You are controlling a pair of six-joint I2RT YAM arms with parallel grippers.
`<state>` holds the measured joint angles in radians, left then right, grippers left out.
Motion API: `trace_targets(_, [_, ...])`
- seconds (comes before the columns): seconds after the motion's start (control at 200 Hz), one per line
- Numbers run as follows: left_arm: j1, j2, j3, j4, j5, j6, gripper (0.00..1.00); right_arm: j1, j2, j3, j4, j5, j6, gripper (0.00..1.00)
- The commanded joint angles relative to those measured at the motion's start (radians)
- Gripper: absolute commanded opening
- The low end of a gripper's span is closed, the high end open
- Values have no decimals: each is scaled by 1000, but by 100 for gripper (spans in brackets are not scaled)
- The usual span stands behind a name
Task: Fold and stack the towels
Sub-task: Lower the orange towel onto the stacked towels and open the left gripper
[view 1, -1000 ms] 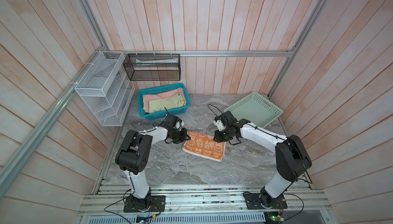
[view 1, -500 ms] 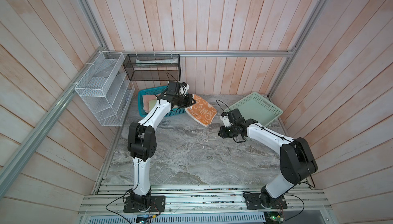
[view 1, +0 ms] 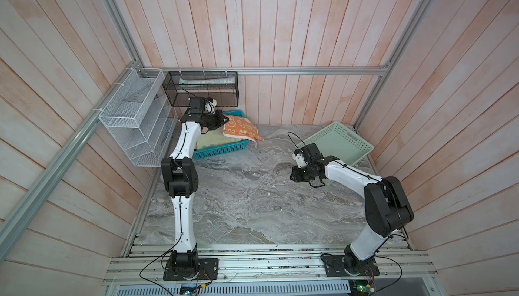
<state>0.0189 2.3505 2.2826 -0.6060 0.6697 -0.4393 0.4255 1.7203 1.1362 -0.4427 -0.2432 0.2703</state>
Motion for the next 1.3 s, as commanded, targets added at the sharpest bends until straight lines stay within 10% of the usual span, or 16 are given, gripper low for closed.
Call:
trace_targets(0.0, [31,0,-63,85,27,-55,0,-2,21,36,-6,-24,3,25])
trace_targets(1.08, [185,-155,-369,159,-67,0,0,2,-45,28,-41,20,21,24])
trace_targets(1.295, [185,-189,-381,140,-119,35,56,1,-82,36,-50,77,2,27])
